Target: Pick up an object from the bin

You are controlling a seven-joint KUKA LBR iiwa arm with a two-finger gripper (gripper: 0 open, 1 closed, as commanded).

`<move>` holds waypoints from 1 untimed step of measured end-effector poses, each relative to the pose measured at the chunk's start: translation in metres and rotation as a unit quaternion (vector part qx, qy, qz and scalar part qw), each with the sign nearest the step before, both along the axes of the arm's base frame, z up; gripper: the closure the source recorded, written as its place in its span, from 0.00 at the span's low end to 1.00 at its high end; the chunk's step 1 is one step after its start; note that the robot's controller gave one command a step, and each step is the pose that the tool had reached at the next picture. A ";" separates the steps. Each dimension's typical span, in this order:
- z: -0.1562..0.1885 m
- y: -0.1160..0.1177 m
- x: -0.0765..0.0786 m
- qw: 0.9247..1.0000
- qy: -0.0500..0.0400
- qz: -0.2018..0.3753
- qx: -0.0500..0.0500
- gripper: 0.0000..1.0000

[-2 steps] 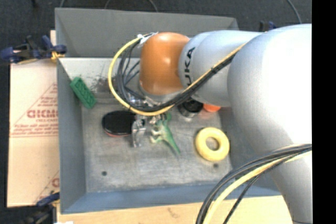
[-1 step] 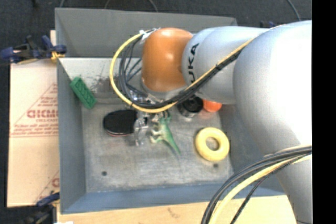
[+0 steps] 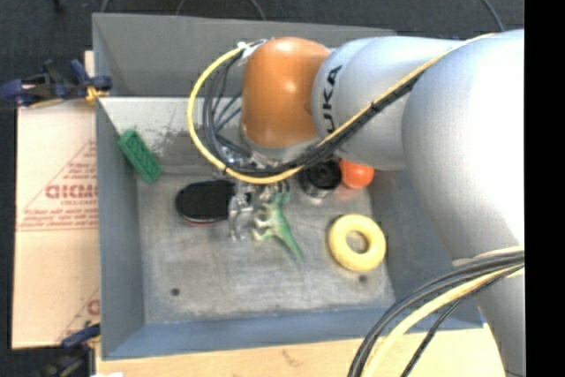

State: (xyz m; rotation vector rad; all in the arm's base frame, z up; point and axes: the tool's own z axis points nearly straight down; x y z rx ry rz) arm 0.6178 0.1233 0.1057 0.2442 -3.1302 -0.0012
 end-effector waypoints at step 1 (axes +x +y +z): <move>0.022 0.000 0.000 1.000 0.000 0.000 0.000 1.00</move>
Offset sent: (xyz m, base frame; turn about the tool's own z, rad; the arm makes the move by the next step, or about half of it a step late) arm 0.0001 0.0000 0.0732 0.0000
